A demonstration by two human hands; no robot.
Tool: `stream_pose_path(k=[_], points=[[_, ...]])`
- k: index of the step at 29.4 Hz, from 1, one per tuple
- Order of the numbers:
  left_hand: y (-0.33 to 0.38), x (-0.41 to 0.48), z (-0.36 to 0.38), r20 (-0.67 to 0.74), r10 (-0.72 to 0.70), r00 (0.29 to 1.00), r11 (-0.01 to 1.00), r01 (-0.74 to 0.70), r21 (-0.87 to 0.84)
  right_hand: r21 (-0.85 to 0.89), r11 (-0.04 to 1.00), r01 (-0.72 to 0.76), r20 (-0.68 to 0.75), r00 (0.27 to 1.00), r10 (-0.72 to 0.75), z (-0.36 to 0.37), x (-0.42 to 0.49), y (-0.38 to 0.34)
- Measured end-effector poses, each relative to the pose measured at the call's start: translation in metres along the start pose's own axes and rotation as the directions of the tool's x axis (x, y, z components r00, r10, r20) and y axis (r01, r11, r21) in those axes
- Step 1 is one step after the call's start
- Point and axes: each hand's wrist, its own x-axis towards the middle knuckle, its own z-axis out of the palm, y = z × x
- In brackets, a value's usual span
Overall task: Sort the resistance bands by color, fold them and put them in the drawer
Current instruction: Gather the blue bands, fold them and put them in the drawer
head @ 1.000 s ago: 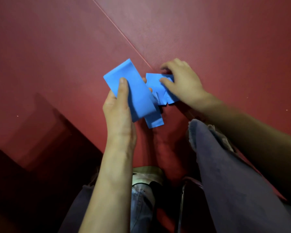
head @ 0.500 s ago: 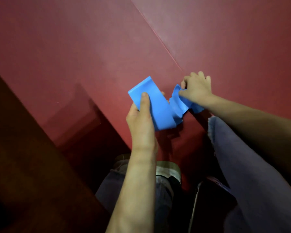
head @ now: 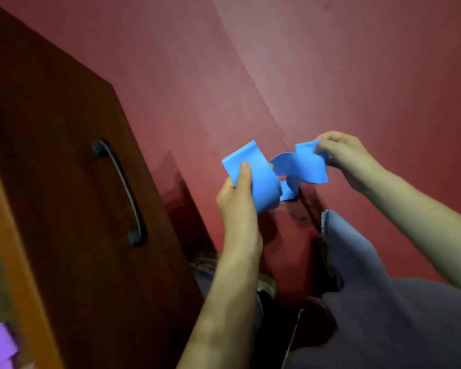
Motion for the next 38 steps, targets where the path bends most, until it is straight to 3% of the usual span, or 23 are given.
stream_pose_path(k=[3,6,10,15,18,20,25,27,29,31,35,38], points=[[0.017,-0.024,0.001,0.049,-0.014,0.999,0.994,0.019,-0.103,-0.032,0.996,0.082,-0.014,0.996,-0.082,-0.007,-0.019,-0.026],[0.034,-0.061,-0.012,0.056,0.032,0.998,0.998,-0.030,-0.053,-0.093,0.955,0.283,0.016,0.959,-0.283,-0.009,-0.060,-0.065],[0.052,-0.089,-0.028,0.017,0.064,0.998,0.994,-0.062,-0.095,-0.098,0.833,0.545,0.022,0.838,-0.546,-0.009,-0.122,-0.114],[0.092,-0.133,-0.045,-0.029,0.301,0.953,0.943,-0.302,-0.138,-0.081,0.670,0.738,0.177,0.672,-0.719,0.014,-0.222,-0.186],[0.111,-0.155,-0.054,-0.047,0.382,0.923,0.906,-0.384,-0.176,-0.029,0.655,0.755,0.275,0.636,-0.721,0.035,-0.265,-0.194],[0.123,-0.169,-0.057,-0.008,0.374,0.927,0.905,-0.367,-0.218,-0.001,0.652,0.759,0.310,0.620,-0.721,0.049,-0.282,-0.190],[0.137,-0.208,-0.099,0.088,0.353,0.931,0.907,-0.318,-0.276,0.078,0.602,0.795,0.225,0.574,-0.787,0.081,-0.332,-0.198],[0.137,-0.237,-0.135,0.100,0.436,0.894,0.872,-0.393,-0.292,0.018,0.548,0.837,0.269,0.523,-0.809,0.102,-0.370,-0.195],[0.141,-0.251,-0.142,0.144,0.528,0.837,0.845,-0.499,-0.193,0.009,0.509,0.861,0.264,0.489,-0.832,0.105,-0.380,-0.200],[0.139,-0.270,-0.165,0.114,0.622,0.774,0.783,-0.615,-0.096,-0.019,0.494,0.869,0.347,0.469,-0.812,0.106,-0.402,-0.200],[0.141,-0.290,-0.176,0.098,0.658,0.746,0.753,-0.651,-0.096,-0.144,0.398,0.906,0.449,0.418,-0.790,0.092,-0.416,-0.200],[0.143,-0.304,-0.181,0.137,0.703,0.698,0.711,-0.689,-0.142,-0.078,0.434,0.897,0.529,0.406,-0.745,0.092,-0.422,-0.197]])
